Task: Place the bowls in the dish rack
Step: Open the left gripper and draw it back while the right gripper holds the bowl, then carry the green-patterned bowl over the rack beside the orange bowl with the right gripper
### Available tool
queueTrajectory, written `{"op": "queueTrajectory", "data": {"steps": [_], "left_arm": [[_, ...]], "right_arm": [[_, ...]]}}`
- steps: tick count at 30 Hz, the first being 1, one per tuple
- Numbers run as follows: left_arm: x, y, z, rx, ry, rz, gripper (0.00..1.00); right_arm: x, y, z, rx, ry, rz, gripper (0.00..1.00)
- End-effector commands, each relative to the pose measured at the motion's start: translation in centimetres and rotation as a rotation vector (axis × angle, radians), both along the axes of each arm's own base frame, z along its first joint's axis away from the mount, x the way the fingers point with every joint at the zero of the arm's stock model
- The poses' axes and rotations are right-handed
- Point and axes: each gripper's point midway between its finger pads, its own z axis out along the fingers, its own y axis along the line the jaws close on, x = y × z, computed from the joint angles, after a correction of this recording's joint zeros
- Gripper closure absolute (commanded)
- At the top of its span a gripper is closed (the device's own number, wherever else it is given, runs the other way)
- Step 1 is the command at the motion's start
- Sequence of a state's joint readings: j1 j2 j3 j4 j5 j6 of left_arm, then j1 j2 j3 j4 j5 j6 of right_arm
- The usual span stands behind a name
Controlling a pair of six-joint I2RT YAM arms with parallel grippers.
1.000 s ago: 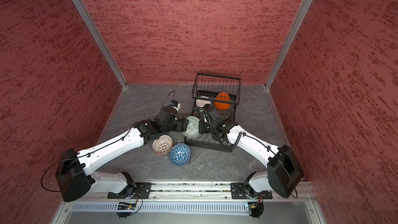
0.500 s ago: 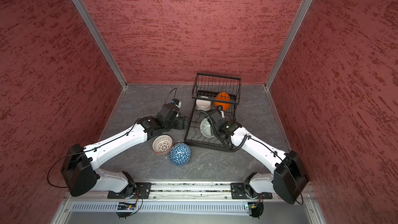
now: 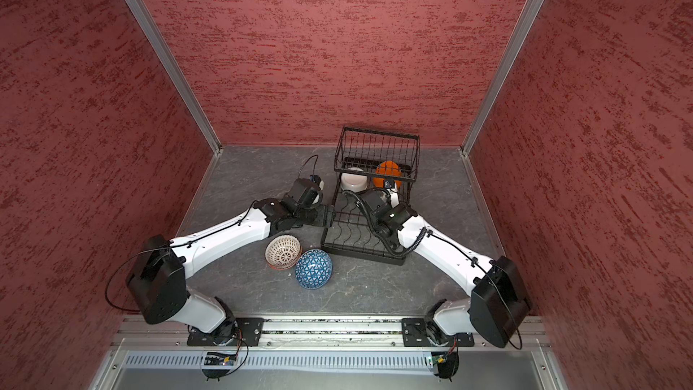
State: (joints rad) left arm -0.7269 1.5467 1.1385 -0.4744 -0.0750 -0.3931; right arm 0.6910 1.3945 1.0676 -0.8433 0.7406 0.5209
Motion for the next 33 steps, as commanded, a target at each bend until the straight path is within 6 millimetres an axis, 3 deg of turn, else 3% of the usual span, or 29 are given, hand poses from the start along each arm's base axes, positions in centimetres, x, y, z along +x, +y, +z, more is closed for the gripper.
{"op": "queueTrajectory", "data": {"steps": [1, 7, 8, 23, 33], "left_arm": [[0.6, -0.9, 1.0, -0.028, -0.012, -0.023, 0.1], [0.5, -0.4, 0.8, -0.025, -0.018, -0.007, 0.1], [0.5, -0.2, 1.0, -0.033, -0.024, -0.002, 0.1], [-0.2, 4.6, 3.3, -0.104, -0.085, 0.101, 0.1], [-0.4, 6.4, 3.8, -0.114, -0.097, 0.137, 0.1]], "right_arm": [[1.2, -0.9, 2.5, -0.063, -0.102, -0.068, 1.0], [1.6, -1.6, 3.2, -0.134, -0.125, -0.097, 1.0], [1.8, -1.5, 2.5, -0.16, -0.109, -0.097, 1.0], [3.5, -1.5, 1.4, -0.322, -0.097, -0.135, 1.0], [4.5, -1.2, 1.4, -0.393, -0.097, -0.145, 1.0]]}}
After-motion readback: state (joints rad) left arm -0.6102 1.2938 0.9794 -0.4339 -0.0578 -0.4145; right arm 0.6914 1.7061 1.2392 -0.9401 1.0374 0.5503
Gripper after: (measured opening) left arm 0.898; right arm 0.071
